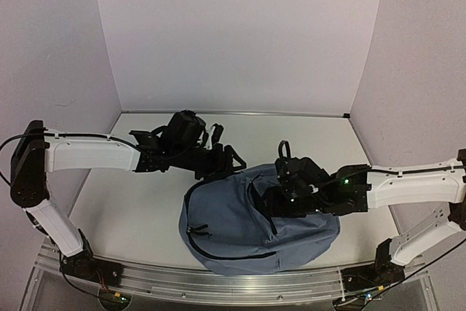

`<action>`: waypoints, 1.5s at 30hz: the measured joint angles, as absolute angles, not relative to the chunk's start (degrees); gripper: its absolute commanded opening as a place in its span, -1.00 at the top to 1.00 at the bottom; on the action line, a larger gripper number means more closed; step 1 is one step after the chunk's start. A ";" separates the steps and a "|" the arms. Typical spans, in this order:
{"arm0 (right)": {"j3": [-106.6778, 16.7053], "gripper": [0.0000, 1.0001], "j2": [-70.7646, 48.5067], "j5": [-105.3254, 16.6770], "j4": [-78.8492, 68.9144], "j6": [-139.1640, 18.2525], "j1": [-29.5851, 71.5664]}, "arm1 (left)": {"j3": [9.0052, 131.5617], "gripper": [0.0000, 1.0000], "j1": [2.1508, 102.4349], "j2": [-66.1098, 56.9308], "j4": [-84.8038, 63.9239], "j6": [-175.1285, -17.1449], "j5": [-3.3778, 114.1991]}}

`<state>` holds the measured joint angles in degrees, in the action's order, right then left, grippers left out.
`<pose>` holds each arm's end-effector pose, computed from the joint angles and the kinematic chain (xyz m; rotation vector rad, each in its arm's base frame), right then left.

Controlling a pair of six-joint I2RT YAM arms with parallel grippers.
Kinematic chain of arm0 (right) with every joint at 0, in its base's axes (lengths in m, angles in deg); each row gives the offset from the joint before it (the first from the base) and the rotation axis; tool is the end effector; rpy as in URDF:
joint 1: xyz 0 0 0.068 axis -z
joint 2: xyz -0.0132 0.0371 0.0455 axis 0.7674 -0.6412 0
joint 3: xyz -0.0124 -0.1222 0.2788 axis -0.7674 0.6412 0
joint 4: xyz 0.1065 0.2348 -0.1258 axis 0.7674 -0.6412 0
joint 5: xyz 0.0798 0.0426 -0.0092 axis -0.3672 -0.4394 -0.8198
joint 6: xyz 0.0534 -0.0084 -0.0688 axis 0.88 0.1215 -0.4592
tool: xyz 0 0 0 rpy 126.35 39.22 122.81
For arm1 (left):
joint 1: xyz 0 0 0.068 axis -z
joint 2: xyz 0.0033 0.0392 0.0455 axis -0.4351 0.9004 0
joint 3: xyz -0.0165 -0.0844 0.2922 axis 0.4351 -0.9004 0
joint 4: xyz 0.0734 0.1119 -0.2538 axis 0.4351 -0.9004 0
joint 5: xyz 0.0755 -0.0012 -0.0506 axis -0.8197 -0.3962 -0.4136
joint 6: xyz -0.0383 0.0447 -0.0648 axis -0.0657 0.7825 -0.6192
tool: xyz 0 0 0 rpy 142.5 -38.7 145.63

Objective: Pack the student bag
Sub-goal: Place the stationery in the student bag, then zip the student bag at the center of the board.

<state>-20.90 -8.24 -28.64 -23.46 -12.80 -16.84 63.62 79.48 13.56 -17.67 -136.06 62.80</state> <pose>0.1410 0.3036 0.2277 -0.2031 2.5211 0.8100 0.2384 -0.3599 0.2533 0.2285 2.4435 -1.2561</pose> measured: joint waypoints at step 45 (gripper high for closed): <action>-33.68 0.36 -25.68 -34.13 -15.52 -20.86 0.97 | 58.69 -0.35 78.83 13.50 -15.50 -139.67 63.40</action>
